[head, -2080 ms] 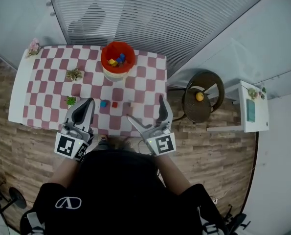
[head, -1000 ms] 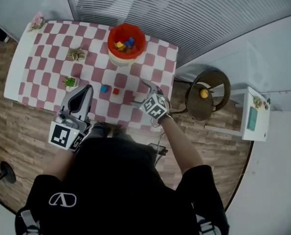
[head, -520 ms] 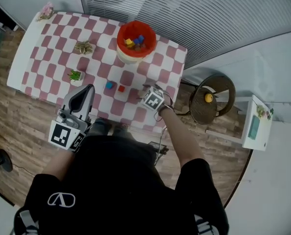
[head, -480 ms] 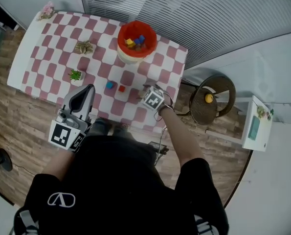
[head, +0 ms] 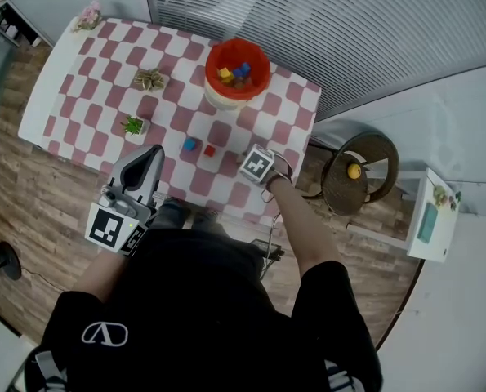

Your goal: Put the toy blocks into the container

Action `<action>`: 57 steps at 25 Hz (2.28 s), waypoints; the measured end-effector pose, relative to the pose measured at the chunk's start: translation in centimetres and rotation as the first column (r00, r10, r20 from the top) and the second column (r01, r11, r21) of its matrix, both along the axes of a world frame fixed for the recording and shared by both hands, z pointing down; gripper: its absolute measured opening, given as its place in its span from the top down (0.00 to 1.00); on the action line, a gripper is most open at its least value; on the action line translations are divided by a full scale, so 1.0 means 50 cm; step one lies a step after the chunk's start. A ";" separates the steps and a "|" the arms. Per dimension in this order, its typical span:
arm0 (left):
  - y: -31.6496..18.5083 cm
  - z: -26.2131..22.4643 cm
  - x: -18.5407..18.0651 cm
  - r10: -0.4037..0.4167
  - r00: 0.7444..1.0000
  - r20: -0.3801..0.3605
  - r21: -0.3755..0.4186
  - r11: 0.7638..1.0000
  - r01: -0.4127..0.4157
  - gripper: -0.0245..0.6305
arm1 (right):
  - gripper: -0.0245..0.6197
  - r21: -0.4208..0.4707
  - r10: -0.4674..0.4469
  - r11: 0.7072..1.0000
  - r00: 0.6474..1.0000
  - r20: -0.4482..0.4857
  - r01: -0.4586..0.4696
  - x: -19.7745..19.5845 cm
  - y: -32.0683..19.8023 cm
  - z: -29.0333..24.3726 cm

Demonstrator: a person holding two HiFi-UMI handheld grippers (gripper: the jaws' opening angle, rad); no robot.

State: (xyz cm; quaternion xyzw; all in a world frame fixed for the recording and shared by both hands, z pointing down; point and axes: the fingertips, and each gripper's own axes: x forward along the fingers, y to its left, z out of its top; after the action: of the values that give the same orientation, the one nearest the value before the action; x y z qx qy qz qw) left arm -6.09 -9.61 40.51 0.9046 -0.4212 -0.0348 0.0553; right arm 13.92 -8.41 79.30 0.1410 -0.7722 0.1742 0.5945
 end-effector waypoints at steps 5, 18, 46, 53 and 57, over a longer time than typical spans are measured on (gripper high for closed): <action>0.001 -0.005 -0.003 -0.002 1.000 0.000 0.005 1.000 0.002 0.96 | 0.74 0.003 0.004 1.000 1.000 -0.003 -0.004 0.000 0.004 -0.020; -0.021 -0.030 0.017 0.030 0.999 -0.020 0.046 0.999 -0.029 0.96 | 0.74 0.329 0.132 0.903 0.907 0.401 -0.277 -0.041 -0.084 -0.347; -0.045 -0.100 0.062 0.107 0.994 -0.019 0.150 0.983 -0.103 0.96 | 0.74 0.504 -0.092 0.216 0.497 0.863 -0.836 0.024 0.011 -0.855; -0.051 -0.121 0.064 0.096 0.995 -0.041 0.175 0.981 -0.087 0.96 | 0.74 0.517 -0.092 0.222 0.510 0.855 -0.827 0.023 -0.009 -0.853; -0.053 -0.131 0.059 0.085 0.995 -0.054 0.183 0.980 -0.073 0.96 | 0.74 0.523 -0.095 0.238 0.516 0.851 -0.819 0.015 -0.034 -0.852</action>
State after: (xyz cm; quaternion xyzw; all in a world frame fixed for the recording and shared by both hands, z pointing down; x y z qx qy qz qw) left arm -3.17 -12.25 33.96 0.9204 -0.3782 -0.0986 -0.0128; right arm 14.69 -10.12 36.71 0.5615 -0.8210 -0.0935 -0.0443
